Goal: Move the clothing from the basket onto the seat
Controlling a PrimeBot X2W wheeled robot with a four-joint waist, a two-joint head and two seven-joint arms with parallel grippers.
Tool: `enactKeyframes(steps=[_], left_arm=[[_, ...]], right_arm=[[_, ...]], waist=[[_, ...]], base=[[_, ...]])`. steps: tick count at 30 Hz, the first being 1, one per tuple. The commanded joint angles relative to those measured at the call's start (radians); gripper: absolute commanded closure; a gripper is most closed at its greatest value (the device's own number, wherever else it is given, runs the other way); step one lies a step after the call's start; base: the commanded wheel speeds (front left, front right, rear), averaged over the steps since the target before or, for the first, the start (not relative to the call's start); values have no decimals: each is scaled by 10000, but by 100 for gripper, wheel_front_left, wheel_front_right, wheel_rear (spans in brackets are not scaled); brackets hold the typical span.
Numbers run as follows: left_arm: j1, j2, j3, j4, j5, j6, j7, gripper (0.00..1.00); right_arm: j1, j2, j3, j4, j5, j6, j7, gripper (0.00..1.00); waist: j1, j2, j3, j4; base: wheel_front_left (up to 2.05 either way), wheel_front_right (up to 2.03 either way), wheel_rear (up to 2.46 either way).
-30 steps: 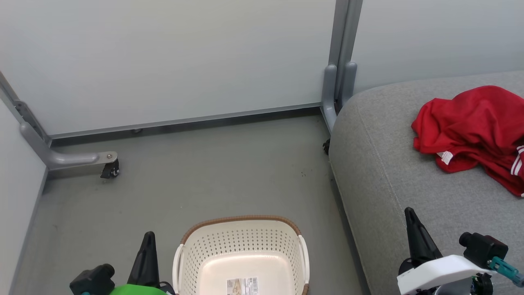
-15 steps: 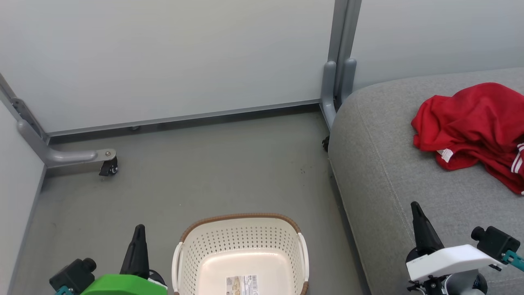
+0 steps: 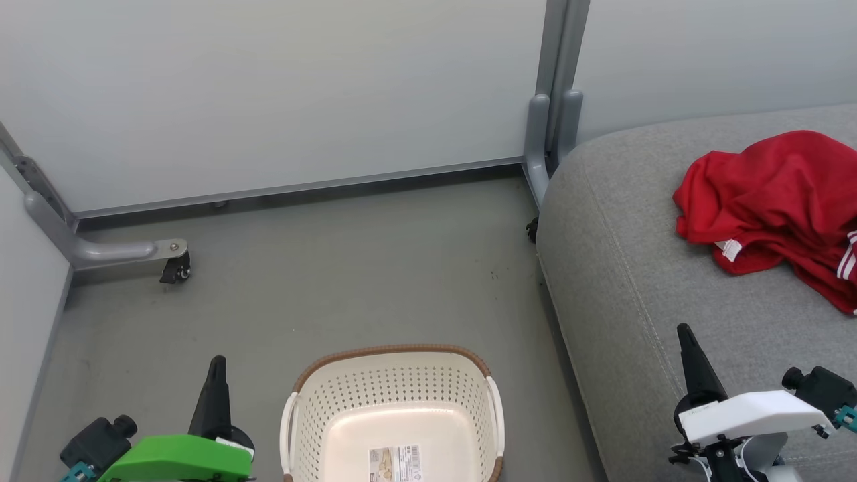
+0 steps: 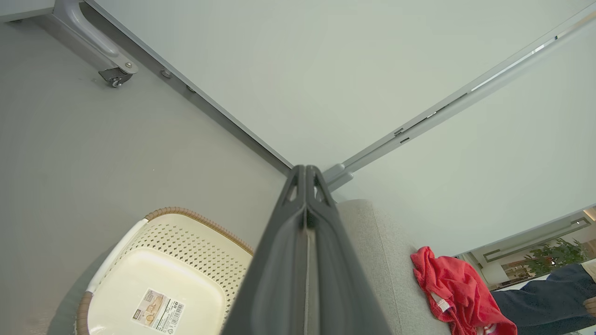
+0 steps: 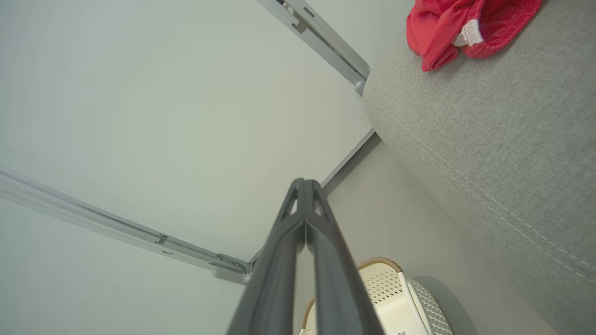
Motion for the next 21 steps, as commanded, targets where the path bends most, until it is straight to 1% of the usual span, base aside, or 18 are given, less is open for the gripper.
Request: enactKeyframes(steps=[1, 21], left_arm=[[-343, 71, 113, -56, -323, -71, 80, 100], [-715, 80, 521, 95, -2479, -276, 623, 100]], right_arm=[[-312, -52, -65, -62, 337, 2, 68, 100], [-627, -61, -328, 118, 2518, 3, 616, 100]], waist=[[0, 0, 13, -3], [0, 0, 163, -36]], base=[[0, 0, 0], [0, 0, 0]])
